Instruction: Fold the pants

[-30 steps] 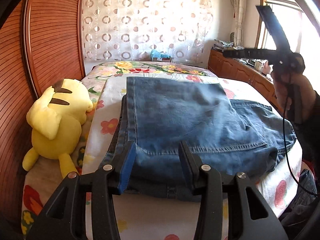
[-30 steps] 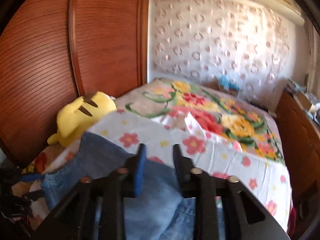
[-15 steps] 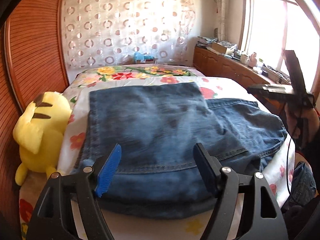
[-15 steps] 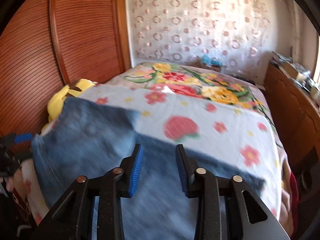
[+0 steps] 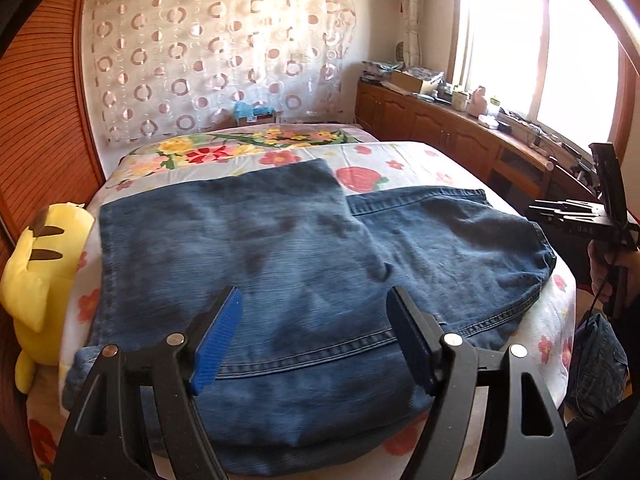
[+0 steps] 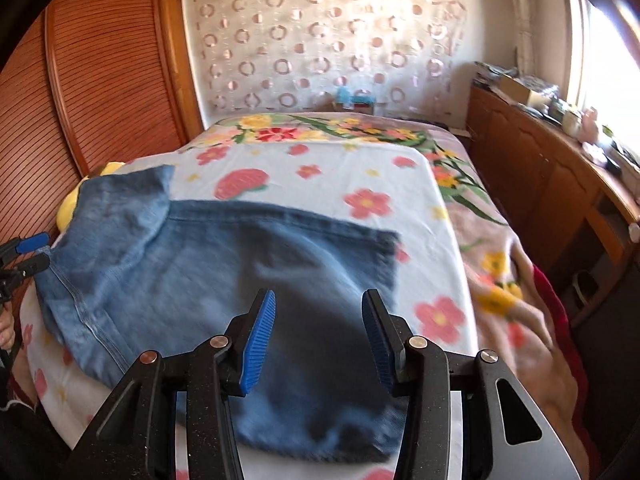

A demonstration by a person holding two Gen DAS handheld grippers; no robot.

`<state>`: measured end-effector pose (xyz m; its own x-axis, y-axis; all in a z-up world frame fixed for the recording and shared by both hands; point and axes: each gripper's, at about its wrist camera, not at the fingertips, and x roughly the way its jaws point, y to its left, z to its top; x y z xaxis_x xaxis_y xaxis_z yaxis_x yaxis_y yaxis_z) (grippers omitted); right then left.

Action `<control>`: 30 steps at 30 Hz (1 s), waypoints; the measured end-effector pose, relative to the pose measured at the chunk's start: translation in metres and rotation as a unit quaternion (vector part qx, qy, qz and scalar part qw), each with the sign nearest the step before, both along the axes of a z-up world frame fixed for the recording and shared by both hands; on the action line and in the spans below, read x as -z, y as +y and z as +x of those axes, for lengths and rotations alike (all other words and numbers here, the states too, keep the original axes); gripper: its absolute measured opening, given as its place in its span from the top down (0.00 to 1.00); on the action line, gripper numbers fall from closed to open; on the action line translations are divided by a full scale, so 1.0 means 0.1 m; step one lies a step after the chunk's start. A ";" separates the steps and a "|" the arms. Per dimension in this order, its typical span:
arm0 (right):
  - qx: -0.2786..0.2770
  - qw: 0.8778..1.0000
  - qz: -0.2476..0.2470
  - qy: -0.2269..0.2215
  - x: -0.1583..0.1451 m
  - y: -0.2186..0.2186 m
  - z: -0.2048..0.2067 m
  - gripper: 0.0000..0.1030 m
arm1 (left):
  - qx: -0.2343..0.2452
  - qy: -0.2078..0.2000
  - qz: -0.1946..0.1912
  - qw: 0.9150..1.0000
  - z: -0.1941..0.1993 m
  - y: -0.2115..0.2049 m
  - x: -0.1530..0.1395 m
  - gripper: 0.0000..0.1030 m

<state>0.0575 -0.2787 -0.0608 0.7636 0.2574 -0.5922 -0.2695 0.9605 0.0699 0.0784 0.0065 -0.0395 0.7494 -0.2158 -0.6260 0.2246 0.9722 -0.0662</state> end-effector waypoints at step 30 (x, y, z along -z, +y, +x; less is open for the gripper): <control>0.035 0.998 0.026 0.053 0.28 -0.14 -0.25 0.54 | 0.011 0.061 -0.007 0.998 0.10 -0.24 0.49 0.27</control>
